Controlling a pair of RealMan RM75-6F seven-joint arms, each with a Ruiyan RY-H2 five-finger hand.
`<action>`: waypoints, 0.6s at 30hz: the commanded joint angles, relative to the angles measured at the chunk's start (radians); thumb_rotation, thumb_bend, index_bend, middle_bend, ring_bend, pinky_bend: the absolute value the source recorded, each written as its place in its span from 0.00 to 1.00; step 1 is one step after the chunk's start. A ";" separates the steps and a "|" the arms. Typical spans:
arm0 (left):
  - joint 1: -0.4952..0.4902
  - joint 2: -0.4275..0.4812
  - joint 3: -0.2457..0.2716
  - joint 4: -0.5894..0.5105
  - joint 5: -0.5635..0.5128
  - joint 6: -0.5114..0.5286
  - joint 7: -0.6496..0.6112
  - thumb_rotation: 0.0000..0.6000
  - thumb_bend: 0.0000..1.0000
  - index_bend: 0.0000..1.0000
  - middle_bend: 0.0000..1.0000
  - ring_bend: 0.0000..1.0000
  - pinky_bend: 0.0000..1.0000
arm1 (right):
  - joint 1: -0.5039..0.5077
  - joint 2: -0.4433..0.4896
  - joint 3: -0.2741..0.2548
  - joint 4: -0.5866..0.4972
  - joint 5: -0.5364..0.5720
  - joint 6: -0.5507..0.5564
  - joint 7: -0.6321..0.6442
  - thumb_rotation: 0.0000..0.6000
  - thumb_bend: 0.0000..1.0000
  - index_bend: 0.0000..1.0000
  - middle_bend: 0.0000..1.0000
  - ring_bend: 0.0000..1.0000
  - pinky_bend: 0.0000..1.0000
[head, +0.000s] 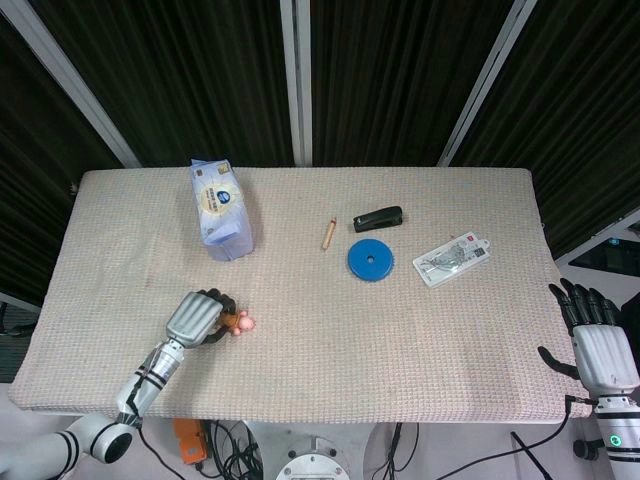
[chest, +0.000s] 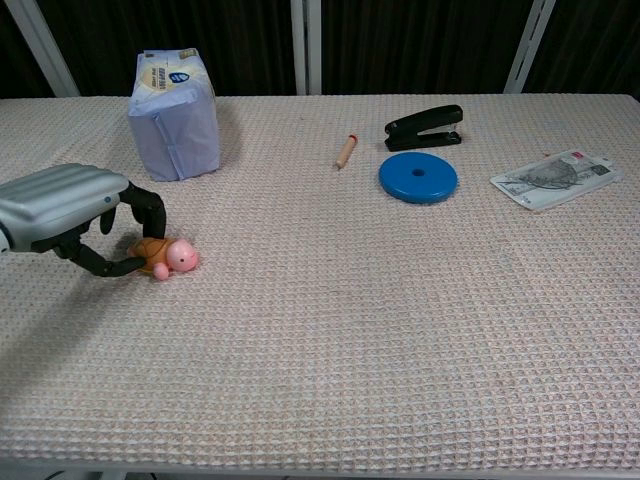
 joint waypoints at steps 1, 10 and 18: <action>-0.006 -0.025 0.002 0.034 0.003 0.008 -0.012 1.00 0.36 0.58 0.57 0.42 0.60 | 0.001 0.002 0.001 -0.001 0.003 -0.003 0.000 1.00 0.13 0.00 0.00 0.00 0.00; -0.009 -0.049 0.002 0.066 0.011 0.041 -0.011 1.00 0.42 0.72 0.71 0.54 0.71 | 0.001 -0.001 0.000 0.002 0.006 -0.006 0.006 1.00 0.13 0.00 0.00 0.00 0.00; -0.005 0.013 0.020 -0.024 0.025 0.056 0.021 1.00 0.27 0.34 0.36 0.21 0.43 | -0.001 0.005 -0.001 -0.001 -0.004 0.004 0.011 1.00 0.14 0.00 0.00 0.00 0.00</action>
